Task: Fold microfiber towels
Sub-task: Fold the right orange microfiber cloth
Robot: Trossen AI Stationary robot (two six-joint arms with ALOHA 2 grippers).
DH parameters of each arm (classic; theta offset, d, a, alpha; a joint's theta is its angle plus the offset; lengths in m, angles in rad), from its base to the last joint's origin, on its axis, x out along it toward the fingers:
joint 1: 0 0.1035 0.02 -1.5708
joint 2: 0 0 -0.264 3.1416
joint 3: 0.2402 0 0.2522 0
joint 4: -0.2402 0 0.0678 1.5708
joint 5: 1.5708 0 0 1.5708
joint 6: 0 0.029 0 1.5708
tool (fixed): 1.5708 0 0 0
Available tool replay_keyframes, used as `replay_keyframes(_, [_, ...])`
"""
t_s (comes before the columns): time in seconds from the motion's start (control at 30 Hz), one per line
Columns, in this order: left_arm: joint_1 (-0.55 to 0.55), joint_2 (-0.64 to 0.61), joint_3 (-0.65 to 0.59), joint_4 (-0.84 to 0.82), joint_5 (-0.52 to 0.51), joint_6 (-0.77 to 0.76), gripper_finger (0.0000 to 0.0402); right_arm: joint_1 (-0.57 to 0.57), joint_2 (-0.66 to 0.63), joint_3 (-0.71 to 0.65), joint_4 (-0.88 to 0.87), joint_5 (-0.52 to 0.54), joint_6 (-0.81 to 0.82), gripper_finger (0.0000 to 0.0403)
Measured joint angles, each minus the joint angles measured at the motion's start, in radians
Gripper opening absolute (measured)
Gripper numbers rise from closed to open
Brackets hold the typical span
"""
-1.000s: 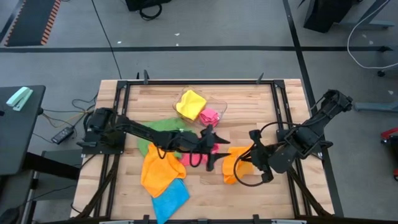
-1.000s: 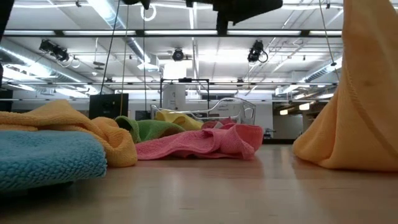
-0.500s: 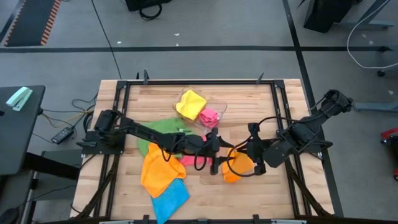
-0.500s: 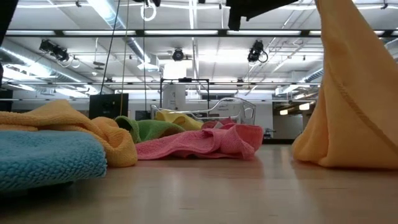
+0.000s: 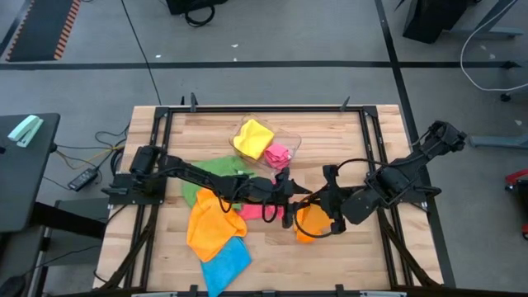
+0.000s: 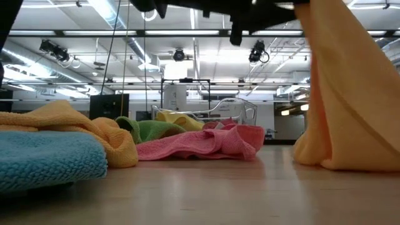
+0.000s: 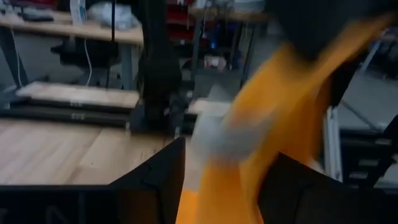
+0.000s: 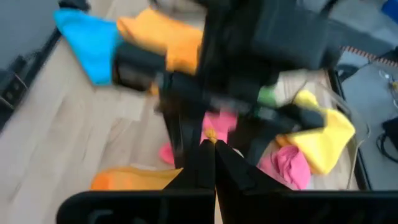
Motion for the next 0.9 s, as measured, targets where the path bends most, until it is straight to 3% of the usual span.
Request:
replay_keyframes(0.23, [0.010, 0.031, 0.000, -0.054, 0.000, 0.009, 0.0160, 0.019, -0.049, 0.000, 0.019, 0.036, -0.014, 0.0003])
replay_keyframes(0.9, [-0.004, 0.080, -0.005, -0.443, 0.002, -0.051, 0.0120, 0.037, -0.068, 0.000, 0.007, 0.039, -0.011, 0.0003])
